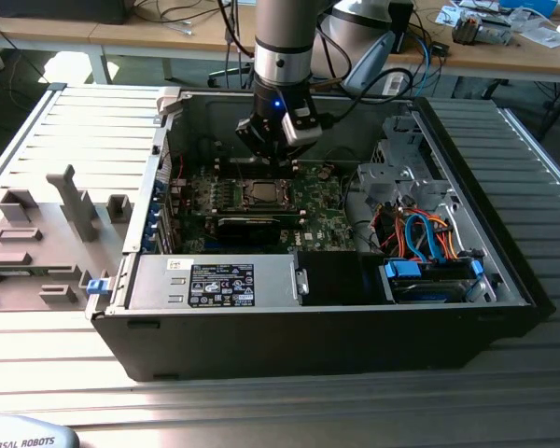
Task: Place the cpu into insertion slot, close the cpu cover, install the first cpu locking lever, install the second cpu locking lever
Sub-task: 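Install the first cpu locking lever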
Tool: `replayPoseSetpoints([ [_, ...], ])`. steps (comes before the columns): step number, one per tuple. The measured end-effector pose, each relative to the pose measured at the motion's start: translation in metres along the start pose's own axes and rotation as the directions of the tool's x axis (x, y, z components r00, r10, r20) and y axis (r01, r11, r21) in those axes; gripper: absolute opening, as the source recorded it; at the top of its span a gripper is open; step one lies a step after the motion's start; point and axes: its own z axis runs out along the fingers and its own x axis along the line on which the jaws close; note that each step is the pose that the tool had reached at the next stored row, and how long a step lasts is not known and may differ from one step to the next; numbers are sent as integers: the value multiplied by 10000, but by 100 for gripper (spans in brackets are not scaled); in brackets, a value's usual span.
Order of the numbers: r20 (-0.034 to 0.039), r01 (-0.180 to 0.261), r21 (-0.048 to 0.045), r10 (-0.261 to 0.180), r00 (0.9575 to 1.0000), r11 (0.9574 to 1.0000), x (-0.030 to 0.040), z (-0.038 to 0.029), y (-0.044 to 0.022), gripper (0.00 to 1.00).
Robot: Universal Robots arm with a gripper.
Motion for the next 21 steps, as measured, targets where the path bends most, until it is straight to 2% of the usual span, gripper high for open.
replayPoseSetpoints([
  [5, -13, 246, -108, -247, 9997, 9996, 0, 1, 1, 11],
  [15, -10, 850, -111, -851, 9964, 9963, 0, 0, 0, 11],
  [21, -9, 1069, -111, -1069, 9943, 9942, 0, 0, 0, 11],
])
